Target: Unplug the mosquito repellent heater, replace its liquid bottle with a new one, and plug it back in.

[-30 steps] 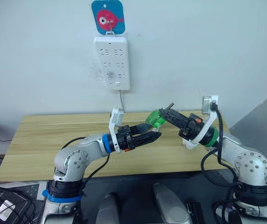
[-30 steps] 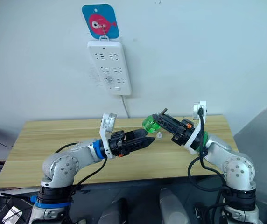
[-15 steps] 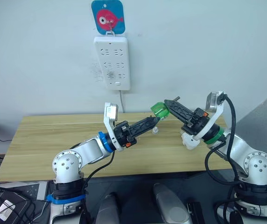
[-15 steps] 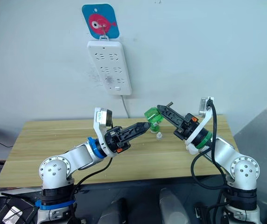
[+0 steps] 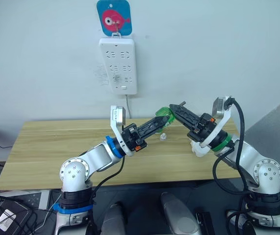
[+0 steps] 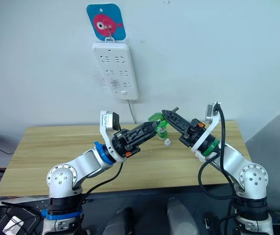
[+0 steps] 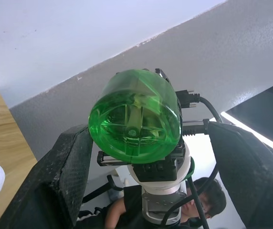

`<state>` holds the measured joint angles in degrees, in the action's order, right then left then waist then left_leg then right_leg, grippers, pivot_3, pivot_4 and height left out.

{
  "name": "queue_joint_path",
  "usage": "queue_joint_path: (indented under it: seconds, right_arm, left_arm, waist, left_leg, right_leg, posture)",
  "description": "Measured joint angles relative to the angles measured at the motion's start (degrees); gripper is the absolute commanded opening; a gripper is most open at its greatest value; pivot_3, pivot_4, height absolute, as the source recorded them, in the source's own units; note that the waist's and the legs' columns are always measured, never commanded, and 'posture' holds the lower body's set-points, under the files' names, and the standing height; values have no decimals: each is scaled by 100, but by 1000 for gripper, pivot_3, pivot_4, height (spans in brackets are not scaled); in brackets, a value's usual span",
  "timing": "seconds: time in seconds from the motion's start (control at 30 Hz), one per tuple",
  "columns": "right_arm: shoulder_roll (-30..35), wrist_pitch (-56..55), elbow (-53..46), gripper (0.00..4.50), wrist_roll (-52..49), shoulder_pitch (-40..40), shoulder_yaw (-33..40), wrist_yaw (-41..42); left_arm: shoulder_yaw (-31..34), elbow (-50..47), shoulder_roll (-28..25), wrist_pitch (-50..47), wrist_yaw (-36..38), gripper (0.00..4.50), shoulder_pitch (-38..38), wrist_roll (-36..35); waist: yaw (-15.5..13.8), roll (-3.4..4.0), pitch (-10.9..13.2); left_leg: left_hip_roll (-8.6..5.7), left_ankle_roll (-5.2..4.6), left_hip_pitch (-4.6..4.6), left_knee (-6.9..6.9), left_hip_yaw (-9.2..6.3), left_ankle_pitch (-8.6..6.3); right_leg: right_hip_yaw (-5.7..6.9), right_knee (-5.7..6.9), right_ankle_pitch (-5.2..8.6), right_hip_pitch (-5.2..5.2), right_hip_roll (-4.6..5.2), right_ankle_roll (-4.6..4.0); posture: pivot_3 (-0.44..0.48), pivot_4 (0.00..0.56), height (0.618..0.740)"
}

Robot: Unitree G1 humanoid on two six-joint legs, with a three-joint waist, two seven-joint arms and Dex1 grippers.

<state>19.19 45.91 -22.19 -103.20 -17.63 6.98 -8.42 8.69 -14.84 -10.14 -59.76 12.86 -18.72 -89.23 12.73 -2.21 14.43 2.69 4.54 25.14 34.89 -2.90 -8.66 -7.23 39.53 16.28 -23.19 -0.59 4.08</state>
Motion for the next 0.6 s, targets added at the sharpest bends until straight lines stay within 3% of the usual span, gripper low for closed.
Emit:
queue_joint_path:
  seconds: [0.6]
  right_arm:
    - [239, -90, -18, 802, -161, 2, -157, -26]
  left_arm:
    - [-61, 144, -202, 303, 22, 3993, -27, -72]
  waist:
    - [-6, 0, 0]
  left_leg:
    - [-1, -3, 21, -2, -5, -2]
  right_leg:
    - [1, -24, 0, -4, 0, 0]
  posture:
    - [-255, 186, 740]
